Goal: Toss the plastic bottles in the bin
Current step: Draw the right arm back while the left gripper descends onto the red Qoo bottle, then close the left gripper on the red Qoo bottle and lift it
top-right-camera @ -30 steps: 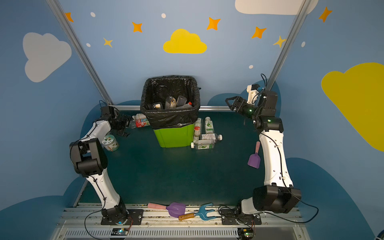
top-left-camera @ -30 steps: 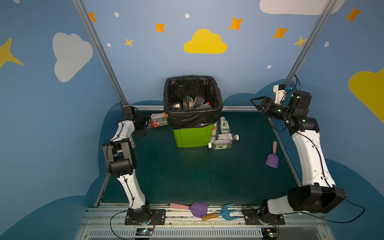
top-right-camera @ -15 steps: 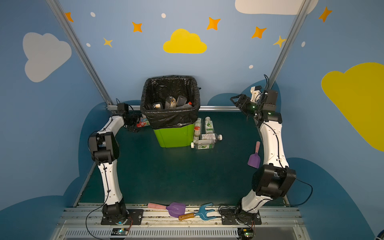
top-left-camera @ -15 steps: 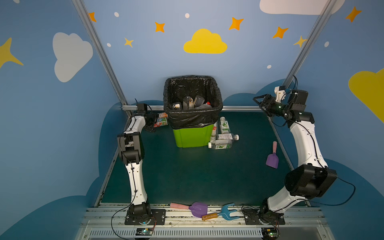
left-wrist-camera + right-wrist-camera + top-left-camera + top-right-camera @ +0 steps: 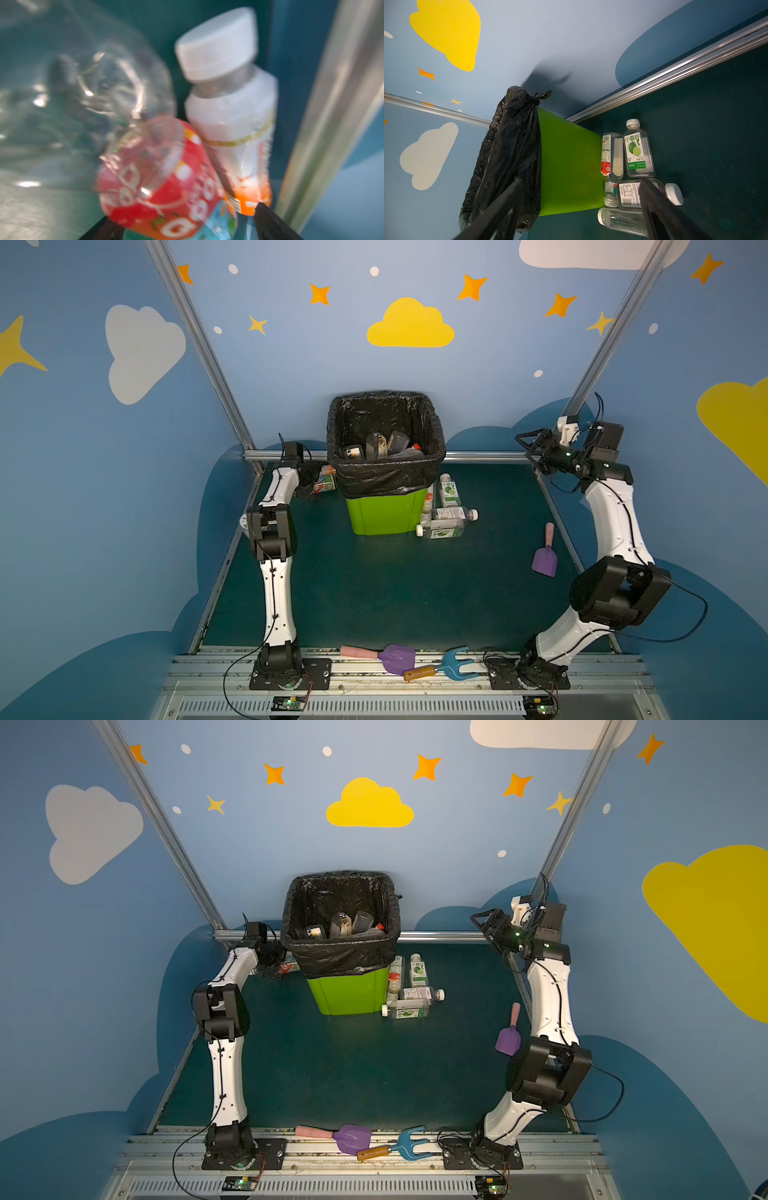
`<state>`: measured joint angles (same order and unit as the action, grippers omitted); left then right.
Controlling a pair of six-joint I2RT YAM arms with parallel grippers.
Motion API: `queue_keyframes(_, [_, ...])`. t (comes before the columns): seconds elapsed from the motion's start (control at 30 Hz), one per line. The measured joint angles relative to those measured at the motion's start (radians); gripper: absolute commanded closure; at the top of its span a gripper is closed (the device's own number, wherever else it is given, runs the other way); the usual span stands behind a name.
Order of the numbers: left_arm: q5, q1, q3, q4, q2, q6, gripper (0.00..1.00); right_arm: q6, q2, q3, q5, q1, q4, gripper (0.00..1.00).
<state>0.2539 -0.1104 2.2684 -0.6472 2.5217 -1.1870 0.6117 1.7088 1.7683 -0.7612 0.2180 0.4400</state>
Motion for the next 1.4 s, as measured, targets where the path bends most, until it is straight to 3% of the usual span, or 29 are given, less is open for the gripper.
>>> queue_keyframes(0.13, [0.003, 0.000, 0.000, -0.018, 0.018, -0.007, 0.07, 0.021, 0.000, -0.016, -0.018, 0.030, -0.010, 0.14])
queue_keyframes(0.27, [0.015, 0.000, 0.002, -0.029, 0.022, -0.014, 0.20, 0.039, 0.000, -0.035, -0.028, 0.051, -0.018, 0.13])
queue_keyframes(0.5, [0.021, -0.001, 0.000, -0.041, 0.024, 0.003, 0.22, 0.063, 0.000, -0.045, -0.036, 0.072, -0.030, 0.13])
queue_keyframes(0.63, [0.019, -0.005, -0.051, -0.035, -0.003, 0.035, 0.41, 0.084, 0.000, -0.045, -0.048, 0.075, -0.045, 0.13])
queue_keyframes(1.13, [-0.002, -0.077, -0.617, 0.091, -0.372, 0.161, 0.43, 0.137, 0.011, -0.081, -0.076, 0.075, -0.090, 0.13])
queue_keyframes(1.4, [0.011, -0.096, -0.730, 0.131, -0.650, 0.250, 0.45, 0.136, -0.016, -0.121, -0.069, 0.075, -0.091, 0.13])
